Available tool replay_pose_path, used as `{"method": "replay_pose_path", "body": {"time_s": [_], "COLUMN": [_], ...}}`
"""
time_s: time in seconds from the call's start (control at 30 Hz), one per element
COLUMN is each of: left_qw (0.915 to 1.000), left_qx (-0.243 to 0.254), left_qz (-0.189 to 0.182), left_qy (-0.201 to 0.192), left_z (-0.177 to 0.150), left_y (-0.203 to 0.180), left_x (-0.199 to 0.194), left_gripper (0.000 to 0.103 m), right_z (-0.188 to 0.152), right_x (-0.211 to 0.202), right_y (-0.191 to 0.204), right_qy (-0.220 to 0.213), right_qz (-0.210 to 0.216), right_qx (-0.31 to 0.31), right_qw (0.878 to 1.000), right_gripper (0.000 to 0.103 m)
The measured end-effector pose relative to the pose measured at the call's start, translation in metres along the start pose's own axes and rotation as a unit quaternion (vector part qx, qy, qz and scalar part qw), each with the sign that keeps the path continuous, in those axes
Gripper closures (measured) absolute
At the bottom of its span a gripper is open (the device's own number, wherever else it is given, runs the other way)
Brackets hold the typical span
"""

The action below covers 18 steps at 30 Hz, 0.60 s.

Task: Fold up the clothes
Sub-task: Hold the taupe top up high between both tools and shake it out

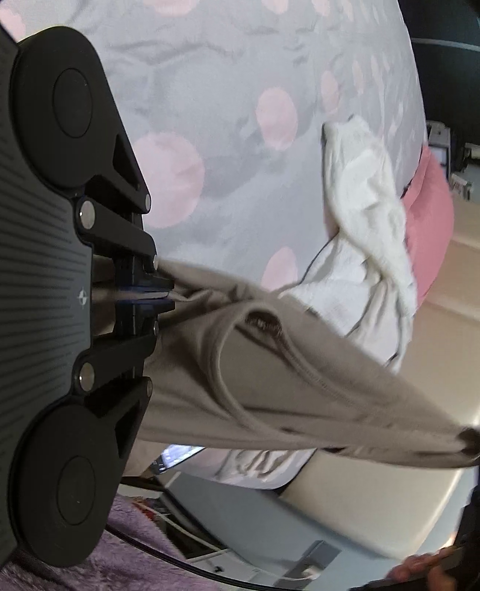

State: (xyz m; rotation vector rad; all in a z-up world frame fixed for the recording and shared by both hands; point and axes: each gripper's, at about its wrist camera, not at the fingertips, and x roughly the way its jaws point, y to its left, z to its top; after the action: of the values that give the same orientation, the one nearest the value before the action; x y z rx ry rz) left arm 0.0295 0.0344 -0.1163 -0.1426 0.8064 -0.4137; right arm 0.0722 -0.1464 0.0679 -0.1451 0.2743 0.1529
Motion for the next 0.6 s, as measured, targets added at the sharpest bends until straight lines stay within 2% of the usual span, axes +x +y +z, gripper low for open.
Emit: {"method": "replay_pose_path", "body": {"time_s": [0.17,0.37,0.47,0.6], "left_qw": [0.9966,0.9817,0.9668,0.9384], "left_qx": [-0.048,-0.093,-0.099,-0.098], "left_qz": [0.040,0.096,0.130,0.167], "left_qy": [-0.054,-0.136,-0.196,-0.286], "left_z": [0.013,0.025,0.028,0.035], "left_y": [0.019,0.043,0.049,0.053], "left_x": [-0.051,-0.137,-0.188,-0.266], "left_gripper": [0.102,0.102,0.102,0.102], "right_z": [0.001,0.001,0.004,0.013], "right_x": [-0.007,-0.026,-0.038,-0.061], "right_y": [-0.003,0.002,0.007,0.018], "right_qy": [-0.008,-0.025,-0.042,-0.078], "right_qz": [0.003,0.018,0.030,0.059], "right_qx": [0.008,0.012,0.012,0.009], "right_qw": [1.000,0.999,0.999,0.995], "right_gripper": [0.097,0.097,0.097,0.097]}}
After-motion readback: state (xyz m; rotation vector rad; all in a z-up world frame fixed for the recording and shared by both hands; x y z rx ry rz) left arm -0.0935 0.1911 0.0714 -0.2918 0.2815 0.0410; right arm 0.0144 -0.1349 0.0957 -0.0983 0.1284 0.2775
